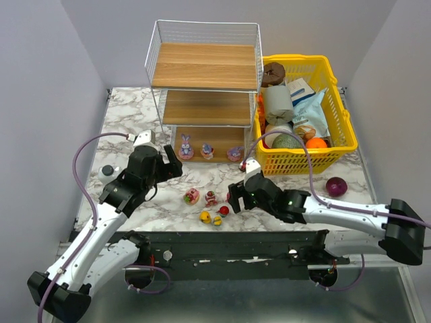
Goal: Place and organize the plastic toys onto the shelf
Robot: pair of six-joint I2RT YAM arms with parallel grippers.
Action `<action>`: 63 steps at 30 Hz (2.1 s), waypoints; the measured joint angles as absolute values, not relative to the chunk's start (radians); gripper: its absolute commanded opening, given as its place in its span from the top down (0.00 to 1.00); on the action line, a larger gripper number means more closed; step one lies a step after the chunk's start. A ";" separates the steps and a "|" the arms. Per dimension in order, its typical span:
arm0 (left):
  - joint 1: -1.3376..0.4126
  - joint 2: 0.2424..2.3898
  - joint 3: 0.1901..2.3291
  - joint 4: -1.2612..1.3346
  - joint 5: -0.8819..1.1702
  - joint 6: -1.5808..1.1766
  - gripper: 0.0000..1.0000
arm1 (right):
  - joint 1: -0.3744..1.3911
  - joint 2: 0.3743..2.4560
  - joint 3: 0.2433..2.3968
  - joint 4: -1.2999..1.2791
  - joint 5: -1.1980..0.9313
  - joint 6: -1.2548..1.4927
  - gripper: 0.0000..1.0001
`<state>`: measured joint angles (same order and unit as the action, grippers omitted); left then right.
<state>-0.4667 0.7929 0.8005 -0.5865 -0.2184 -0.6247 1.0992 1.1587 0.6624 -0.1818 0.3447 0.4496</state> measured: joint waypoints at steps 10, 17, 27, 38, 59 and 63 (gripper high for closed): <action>-0.467 0.696 0.702 -0.488 -0.183 -0.590 0.01 | 1.118 1.391 0.657 -0.001 0.385 0.447 0.23; -0.467 0.691 0.702 -0.469 -0.183 -0.583 0.01 | 1.118 1.459 0.670 0.007 0.414 0.470 0.30; -0.467 0.687 0.702 -0.467 -0.183 -0.583 0.01 | 1.118 1.489 0.677 0.026 0.447 0.470 0.32; -0.467 0.670 0.702 -0.470 -0.182 -0.583 0.01 | 1.118 1.552 0.715 0.057 0.463 0.478 0.67; -0.466 0.669 0.690 -0.535 -0.181 -0.591 0.01 | 1.113 1.396 1.519 -0.702 0.567 0.561 0.89; -0.466 0.661 0.690 -0.544 -0.187 -0.591 0.01 | 1.092 1.428 1.836 -0.873 0.567 0.547 0.89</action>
<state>-0.4660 0.6605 0.6895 -0.5438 -0.1871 -0.5915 1.0920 1.4281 1.8362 -0.8734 0.5671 0.5468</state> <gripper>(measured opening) 0.988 0.502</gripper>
